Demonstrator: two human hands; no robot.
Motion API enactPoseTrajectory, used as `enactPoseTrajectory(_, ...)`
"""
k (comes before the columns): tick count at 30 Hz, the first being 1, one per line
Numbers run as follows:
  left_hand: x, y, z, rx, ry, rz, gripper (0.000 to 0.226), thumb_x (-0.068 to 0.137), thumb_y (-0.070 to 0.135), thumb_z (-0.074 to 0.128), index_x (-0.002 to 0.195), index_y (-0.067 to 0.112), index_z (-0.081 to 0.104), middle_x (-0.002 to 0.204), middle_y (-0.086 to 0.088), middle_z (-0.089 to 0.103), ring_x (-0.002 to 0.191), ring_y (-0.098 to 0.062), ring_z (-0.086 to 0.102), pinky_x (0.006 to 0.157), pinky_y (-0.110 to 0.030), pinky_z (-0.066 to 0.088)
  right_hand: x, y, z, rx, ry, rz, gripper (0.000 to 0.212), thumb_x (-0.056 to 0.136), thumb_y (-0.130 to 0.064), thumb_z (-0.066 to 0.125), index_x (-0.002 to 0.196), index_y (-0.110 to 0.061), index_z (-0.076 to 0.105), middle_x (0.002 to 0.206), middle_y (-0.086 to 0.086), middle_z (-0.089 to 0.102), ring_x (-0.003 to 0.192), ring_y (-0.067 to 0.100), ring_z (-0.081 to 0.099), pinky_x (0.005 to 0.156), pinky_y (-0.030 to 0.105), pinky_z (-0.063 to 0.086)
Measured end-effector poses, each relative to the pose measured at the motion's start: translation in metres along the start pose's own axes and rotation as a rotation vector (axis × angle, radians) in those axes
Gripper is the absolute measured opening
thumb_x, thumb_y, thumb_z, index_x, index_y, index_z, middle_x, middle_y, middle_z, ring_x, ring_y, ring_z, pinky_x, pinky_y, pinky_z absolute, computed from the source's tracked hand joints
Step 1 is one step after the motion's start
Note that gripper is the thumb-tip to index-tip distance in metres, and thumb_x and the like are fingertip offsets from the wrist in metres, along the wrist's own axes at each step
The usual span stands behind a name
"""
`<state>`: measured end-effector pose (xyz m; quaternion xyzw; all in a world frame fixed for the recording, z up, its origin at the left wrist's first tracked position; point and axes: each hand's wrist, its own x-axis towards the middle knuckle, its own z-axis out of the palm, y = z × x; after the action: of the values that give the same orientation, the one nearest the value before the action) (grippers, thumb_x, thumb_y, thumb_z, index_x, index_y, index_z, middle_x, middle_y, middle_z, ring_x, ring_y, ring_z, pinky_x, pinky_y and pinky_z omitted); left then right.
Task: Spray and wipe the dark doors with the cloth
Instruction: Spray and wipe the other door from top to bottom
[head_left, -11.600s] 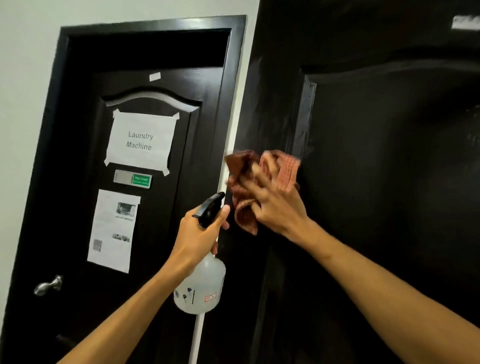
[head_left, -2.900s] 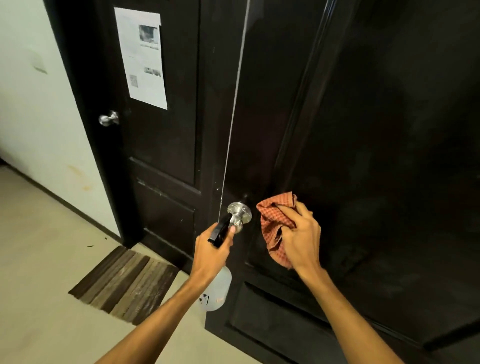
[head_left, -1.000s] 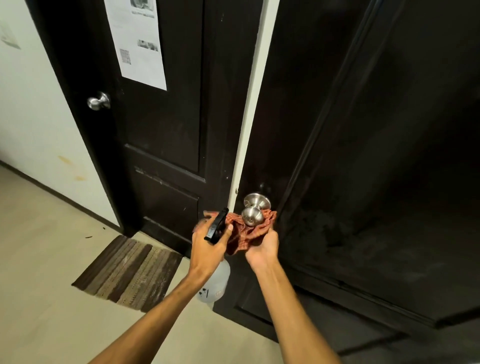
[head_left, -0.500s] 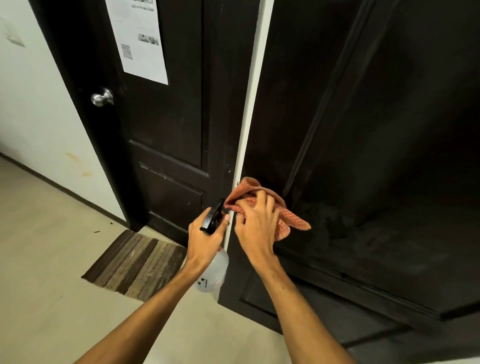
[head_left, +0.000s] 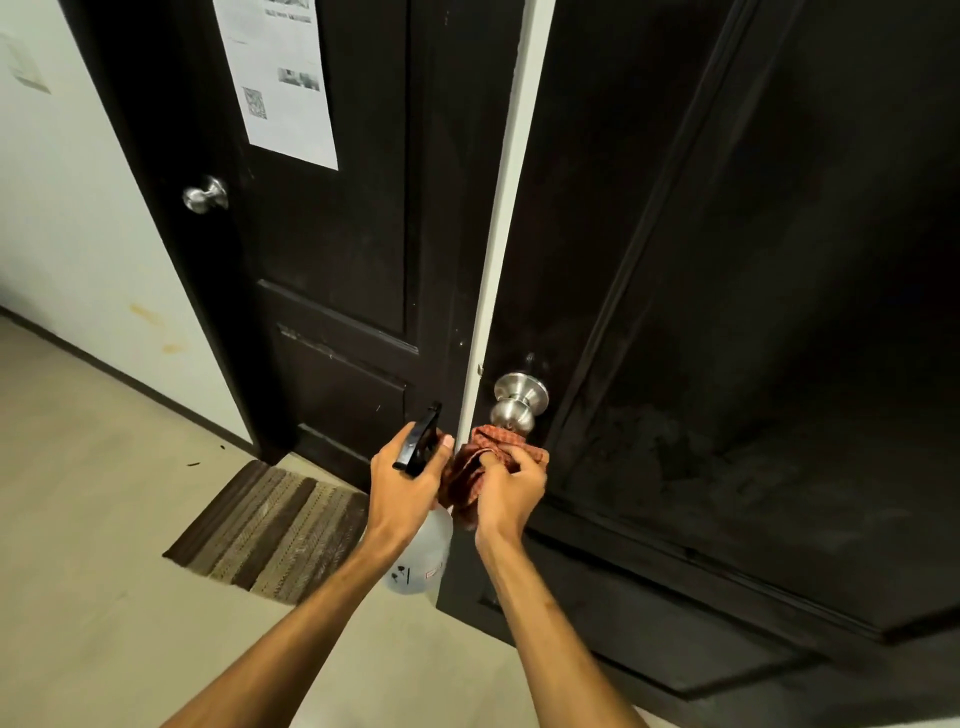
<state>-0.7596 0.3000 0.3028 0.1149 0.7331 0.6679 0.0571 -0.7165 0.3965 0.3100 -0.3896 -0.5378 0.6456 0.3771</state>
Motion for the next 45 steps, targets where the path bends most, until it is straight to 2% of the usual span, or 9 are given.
enactPoseTrajectory(3, 0.007, 0.004, -0.006, 0.0, 0.013, -0.011, 0.06, 0.083, 0.064, 0.072, 0.123, 0.02, 0.066, 0.104, -0.005, 0.073, 0.087, -0.029, 0.072, 0.078, -0.053, 0.063, -0.009, -0.007, -0.008, -0.197, 0.012, -0.36, 0.029, 0.082, 0.003, 0.073, 0.101, -0.019, 0.079, 0.125, 0.001, 0.056, 0.109, 0.005, 0.061, 0.099, 0.018, 0.05)
enactPoseTrajectory(7, 0.01, 0.013, -0.012, 0.011, 0.046, 0.056, 0.013, 0.095, 0.026, 0.072, 0.095, 0.036, 0.063, 0.083, -0.003, 0.07, 0.06, -0.013, 0.065, 0.05, -0.026, 0.053, 0.002, -0.014, -0.013, -0.578, -0.015, -0.861, 0.021, 0.088, -0.011, 0.071, 0.109, -0.011, 0.076, 0.139, 0.014, 0.048, 0.133, 0.028, 0.043, 0.115, 0.041, 0.036)
enactPoseTrajectory(12, 0.016, 0.003, -0.015, -0.011, 0.072, 0.035, 0.011, 0.094, 0.033, 0.073, 0.098, 0.038, 0.064, 0.087, 0.006, 0.07, 0.071, -0.012, 0.07, 0.056, -0.027, 0.058, 0.042, -0.054, 0.02, -1.506, -0.42, -1.101, 0.03, 0.079, -0.022, 0.064, 0.106, -0.018, 0.077, 0.129, 0.006, 0.06, 0.12, 0.031, 0.047, 0.103, 0.048, 0.04)
enactPoseTrajectory(20, 0.018, 0.008, -0.008, -0.023, 0.049, 0.029, 0.011, 0.096, 0.029, 0.071, 0.104, 0.026, 0.065, 0.086, 0.001, 0.069, 0.063, -0.009, 0.067, 0.05, -0.02, 0.053, 0.042, -0.049, 0.04, -2.348, -0.657, -1.395, 0.036, 0.097, -0.045, 0.051, 0.119, -0.022, 0.068, 0.125, 0.005, 0.064, 0.12, 0.031, 0.046, 0.106, 0.048, 0.031)
enactPoseTrajectory(28, 0.021, 0.01, -0.01, -0.04, 0.085, 0.031, 0.018, 0.096, 0.029, 0.071, 0.097, 0.043, 0.059, 0.089, -0.005, 0.071, 0.065, -0.017, 0.069, 0.047, -0.023, 0.054, 0.05, -0.044, 0.01, -0.512, -0.015, -0.668, 0.029, 0.088, -0.002, 0.062, 0.111, -0.013, 0.074, 0.114, -0.003, 0.061, 0.107, 0.012, 0.053, 0.098, 0.032, 0.048)
enactPoseTrajectory(30, 0.02, 0.01, -0.011, -0.045, 0.085, 0.015, 0.014, 0.095, 0.029, 0.071, 0.1, 0.038, 0.061, 0.091, -0.006, 0.07, 0.064, -0.015, 0.069, 0.047, -0.021, 0.053, 0.043, -0.034, 0.011, -0.137, 0.115, -0.375, 0.038, 0.09, 0.001, 0.058, 0.123, -0.015, 0.07, 0.118, -0.002, 0.06, 0.108, 0.01, 0.059, 0.098, 0.027, 0.049)
enactPoseTrajectory(34, 0.019, 0.013, -0.01, -0.049, 0.051, 0.01, 0.016, 0.096, 0.029, 0.071, 0.108, 0.021, 0.067, 0.09, -0.006, 0.071, 0.059, -0.011, 0.066, 0.047, -0.02, 0.052, 0.051, -0.028, 0.014, 0.522, 0.057, 0.415, 0.046, 0.1, -0.002, 0.041, 0.142, -0.018, 0.053, 0.139, 0.009, 0.058, 0.124, 0.033, 0.058, 0.105, 0.048, 0.047)
enactPoseTrajectory(41, 0.018, 0.018, -0.005, -0.03, 0.01, 0.093, 0.006, 0.096, 0.036, 0.071, 0.092, 0.035, 0.066, 0.077, 0.01, 0.071, 0.063, -0.009, 0.066, 0.063, -0.032, 0.055, 0.04, -0.017, 0.012, 0.625, -0.205, 0.786, 0.036, 0.108, -0.025, 0.037, 0.109, -0.001, 0.065, 0.099, 0.022, 0.071, 0.098, 0.036, 0.065, 0.096, 0.054, 0.047)
enactPoseTrajectory(45, 0.019, 0.017, -0.009, -0.043, -0.013, 0.073, 0.007, 0.094, 0.036, 0.072, 0.099, 0.034, 0.068, 0.082, 0.01, 0.073, 0.072, -0.007, 0.07, 0.069, -0.036, 0.059, 0.033, -0.01, 0.03, 0.738, -0.287, 0.761, 0.036, 0.106, -0.025, 0.046, 0.124, 0.0, 0.065, 0.107, 0.021, 0.075, 0.103, 0.035, 0.069, 0.098, 0.052, 0.053)
